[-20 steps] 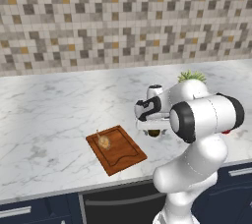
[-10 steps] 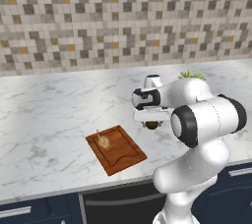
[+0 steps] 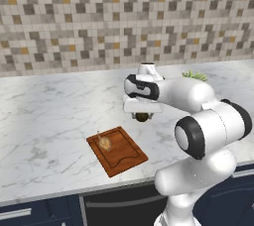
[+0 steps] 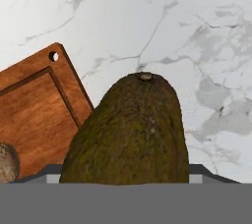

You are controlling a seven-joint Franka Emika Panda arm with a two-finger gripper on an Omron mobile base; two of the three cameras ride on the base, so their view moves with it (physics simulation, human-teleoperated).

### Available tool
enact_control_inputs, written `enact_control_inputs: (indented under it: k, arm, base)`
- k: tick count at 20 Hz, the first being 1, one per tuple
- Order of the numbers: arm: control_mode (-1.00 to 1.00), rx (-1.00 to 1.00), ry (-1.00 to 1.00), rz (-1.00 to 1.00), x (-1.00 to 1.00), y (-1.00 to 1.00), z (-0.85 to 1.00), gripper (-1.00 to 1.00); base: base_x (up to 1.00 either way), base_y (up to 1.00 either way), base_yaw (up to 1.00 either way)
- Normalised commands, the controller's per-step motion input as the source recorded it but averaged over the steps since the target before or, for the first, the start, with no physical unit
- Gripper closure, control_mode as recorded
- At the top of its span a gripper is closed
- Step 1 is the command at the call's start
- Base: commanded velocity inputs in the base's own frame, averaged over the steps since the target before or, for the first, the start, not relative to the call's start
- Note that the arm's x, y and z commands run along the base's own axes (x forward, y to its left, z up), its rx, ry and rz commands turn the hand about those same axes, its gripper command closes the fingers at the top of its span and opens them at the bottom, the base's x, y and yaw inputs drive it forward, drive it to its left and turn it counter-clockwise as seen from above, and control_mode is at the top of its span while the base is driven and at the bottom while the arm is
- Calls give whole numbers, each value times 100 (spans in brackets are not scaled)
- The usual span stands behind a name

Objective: Place the avocado, onion, tomato, and bell pepper on the cutting board.

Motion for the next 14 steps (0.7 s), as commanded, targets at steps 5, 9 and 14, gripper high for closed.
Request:
enact_control_inputs:
  k: [5, 9, 14]
  arm:
    - [-100, 2, 4, 11, 0, 51, 2, 100]
    - [-100, 0, 0, 7, 0, 48, -2, 100]
    - [-100, 0, 0, 7, 0, 43, -5, 100]
  base:
    - [0, 0, 0]
    - [0, 0, 0]
    - [0, 0, 0]
